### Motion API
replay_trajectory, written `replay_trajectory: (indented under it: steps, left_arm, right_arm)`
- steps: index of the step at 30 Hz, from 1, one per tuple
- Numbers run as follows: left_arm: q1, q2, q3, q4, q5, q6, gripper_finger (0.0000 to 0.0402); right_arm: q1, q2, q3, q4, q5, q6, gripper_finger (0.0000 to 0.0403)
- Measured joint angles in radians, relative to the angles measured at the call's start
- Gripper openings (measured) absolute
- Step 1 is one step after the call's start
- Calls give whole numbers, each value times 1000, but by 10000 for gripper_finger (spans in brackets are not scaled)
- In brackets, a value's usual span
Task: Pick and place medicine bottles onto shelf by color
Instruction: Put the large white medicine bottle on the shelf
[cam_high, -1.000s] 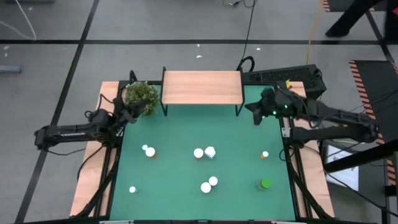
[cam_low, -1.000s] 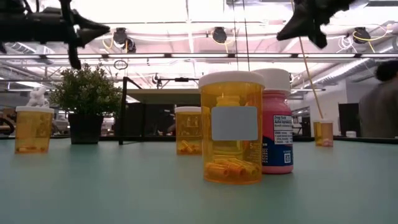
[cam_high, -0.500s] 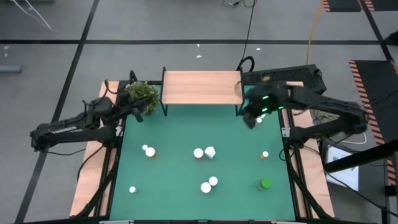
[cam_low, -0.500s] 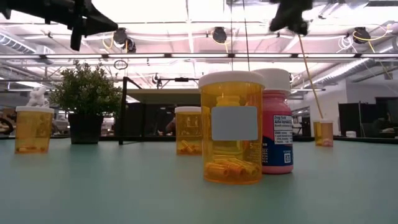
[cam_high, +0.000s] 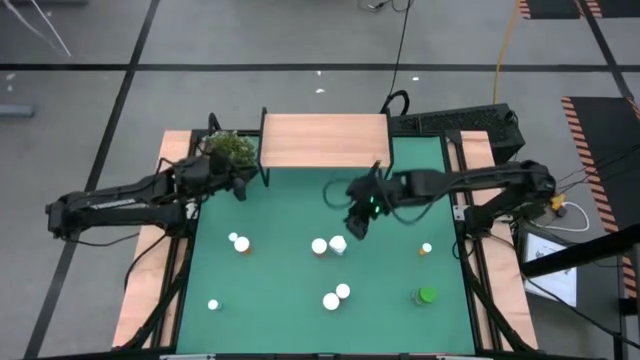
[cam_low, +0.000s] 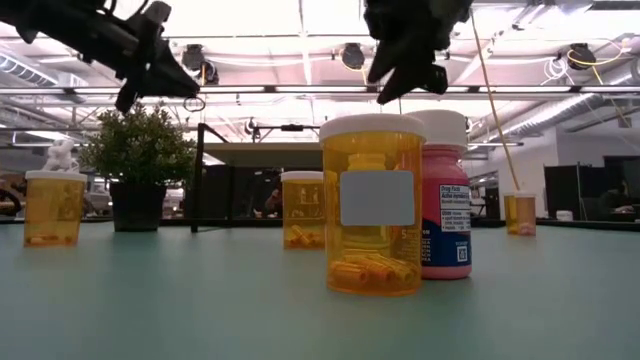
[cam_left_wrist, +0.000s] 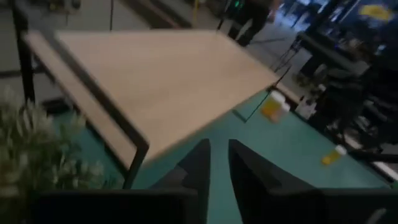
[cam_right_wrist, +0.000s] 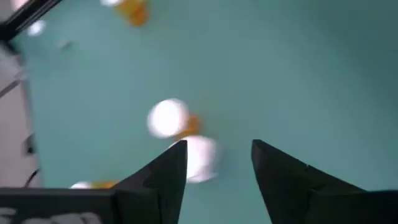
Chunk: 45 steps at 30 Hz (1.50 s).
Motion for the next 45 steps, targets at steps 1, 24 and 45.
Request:
replay_trajectory:
  steps: [1,24,45]
  left_arm:
    - [0,8,0,-9,12,10,89]
    - [-32,35,0,-46,113,384,225]
    - [-7,37,-1,59,43,415,223]
  right_arm:
    - [24,13,0,20,-2,12,178]
    - [240,285,0,174,278,145,290]
    - [129,278,2,-21,86,-5,166]
